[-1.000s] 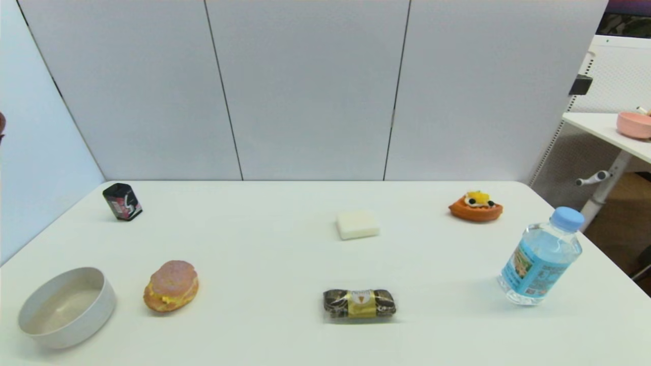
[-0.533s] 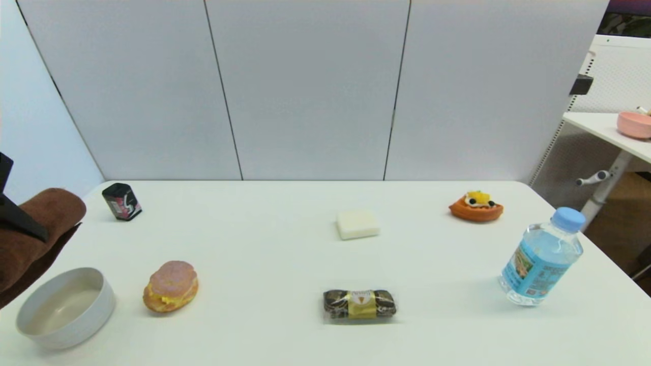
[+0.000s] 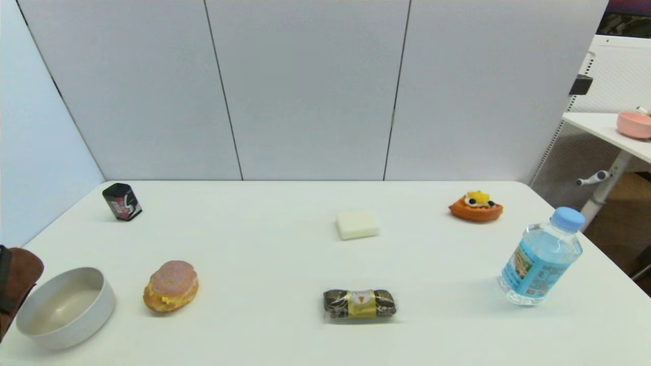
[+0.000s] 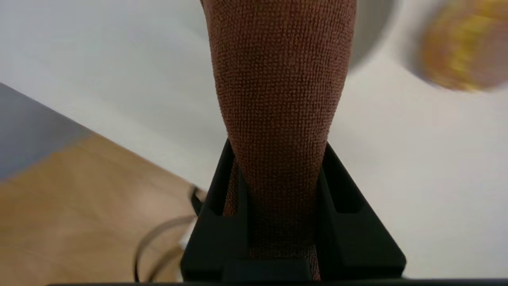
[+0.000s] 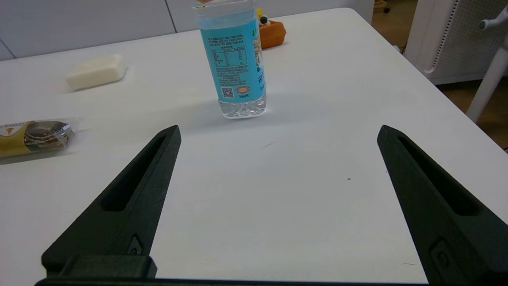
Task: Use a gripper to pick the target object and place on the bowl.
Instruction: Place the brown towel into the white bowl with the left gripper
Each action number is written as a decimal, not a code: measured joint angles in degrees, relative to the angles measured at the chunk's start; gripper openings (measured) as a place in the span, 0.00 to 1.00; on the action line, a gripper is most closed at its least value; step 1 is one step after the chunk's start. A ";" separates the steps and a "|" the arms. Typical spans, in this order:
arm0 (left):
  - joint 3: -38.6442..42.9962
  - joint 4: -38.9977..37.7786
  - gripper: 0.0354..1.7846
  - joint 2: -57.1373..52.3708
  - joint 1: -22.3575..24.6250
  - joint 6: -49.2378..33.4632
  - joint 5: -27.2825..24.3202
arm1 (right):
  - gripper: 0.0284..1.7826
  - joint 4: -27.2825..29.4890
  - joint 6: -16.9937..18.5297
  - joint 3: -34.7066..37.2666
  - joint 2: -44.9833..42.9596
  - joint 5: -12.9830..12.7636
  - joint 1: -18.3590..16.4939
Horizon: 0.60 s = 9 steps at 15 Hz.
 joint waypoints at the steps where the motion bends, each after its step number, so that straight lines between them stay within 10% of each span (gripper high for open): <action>1: 5.47 -7.61 0.24 -1.99 0.13 1.74 2.29 | 0.96 0.00 0.02 0.00 0.00 0.00 0.00; 9: 28.36 -66.55 0.24 -10.12 0.41 15.73 7.39 | 0.96 0.00 0.02 0.00 0.00 0.00 0.00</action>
